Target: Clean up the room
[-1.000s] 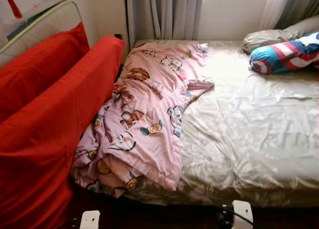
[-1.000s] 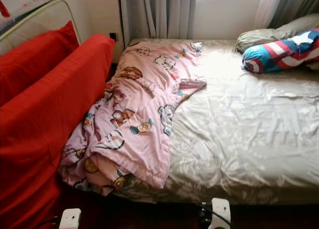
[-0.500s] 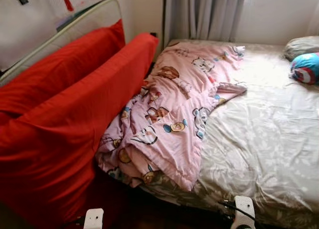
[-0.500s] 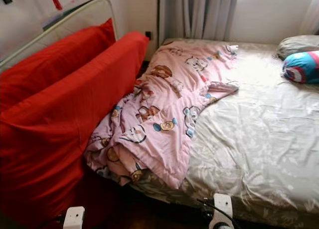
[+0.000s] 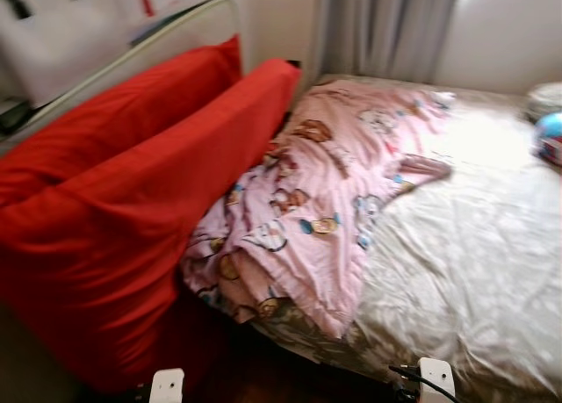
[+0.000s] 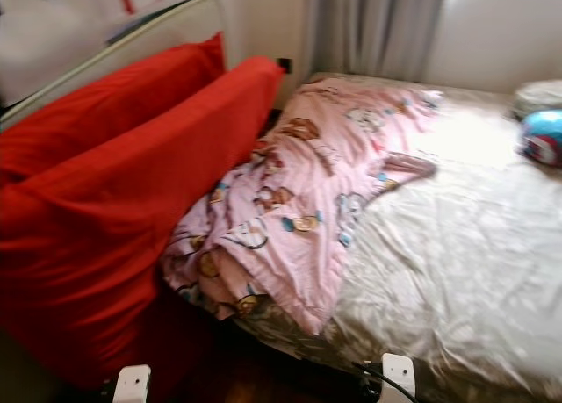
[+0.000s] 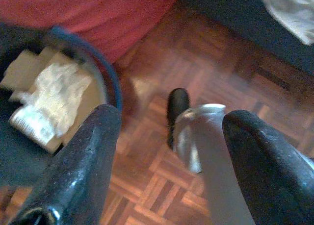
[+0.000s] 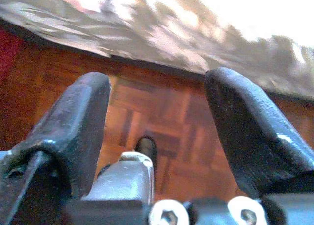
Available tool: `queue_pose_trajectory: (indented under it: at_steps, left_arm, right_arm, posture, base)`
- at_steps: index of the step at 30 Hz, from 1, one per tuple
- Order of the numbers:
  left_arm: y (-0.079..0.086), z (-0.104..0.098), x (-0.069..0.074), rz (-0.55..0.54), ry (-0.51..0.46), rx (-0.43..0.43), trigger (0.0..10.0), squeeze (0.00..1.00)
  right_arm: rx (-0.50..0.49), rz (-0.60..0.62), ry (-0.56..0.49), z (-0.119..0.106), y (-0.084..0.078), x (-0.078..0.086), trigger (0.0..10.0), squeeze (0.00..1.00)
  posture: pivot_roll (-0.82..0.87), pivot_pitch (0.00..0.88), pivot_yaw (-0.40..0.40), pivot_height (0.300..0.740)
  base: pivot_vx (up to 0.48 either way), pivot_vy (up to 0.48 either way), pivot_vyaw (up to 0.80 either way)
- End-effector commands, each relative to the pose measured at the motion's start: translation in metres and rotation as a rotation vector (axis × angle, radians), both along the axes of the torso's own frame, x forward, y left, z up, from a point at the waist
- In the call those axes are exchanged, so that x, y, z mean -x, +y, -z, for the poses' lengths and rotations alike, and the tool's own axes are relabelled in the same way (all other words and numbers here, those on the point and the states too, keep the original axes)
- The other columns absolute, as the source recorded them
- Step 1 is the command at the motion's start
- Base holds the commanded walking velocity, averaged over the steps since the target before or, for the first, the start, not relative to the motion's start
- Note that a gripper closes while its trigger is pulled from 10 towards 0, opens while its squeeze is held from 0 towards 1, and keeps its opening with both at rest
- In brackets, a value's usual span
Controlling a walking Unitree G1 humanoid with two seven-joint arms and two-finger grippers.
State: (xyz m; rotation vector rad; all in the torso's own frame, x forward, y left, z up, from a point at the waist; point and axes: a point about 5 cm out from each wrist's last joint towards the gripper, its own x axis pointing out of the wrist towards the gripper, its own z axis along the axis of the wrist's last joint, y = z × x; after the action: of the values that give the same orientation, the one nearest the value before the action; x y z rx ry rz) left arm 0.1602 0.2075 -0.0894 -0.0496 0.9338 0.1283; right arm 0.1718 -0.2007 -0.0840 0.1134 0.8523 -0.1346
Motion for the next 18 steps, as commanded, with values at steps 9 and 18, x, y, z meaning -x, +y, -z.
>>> queue_pose_trajectory:
  at_steps: [9,18]
  left_arm:
    - [-0.011,0.013,0.032,-0.075,0.056,0.026,10.0,0.0]
    - [-0.021,0.006,0.012,-0.049,-0.034,0.034,10.0,0.0]
  right_arm:
    - [0.018,-0.017,0.064,0.01,-0.013,0.032,10.0,0.0]
    - [0.035,0.006,0.062,0.01,-0.022,0.039,10.0,0.0]
  posture:
    - [0.02,0.005,-0.044,0.74]
    - [0.01,0.0,-0.051,0.74]
  base:
    - [0.0,0.0,0.27]
    - [0.0,0.0,0.0]
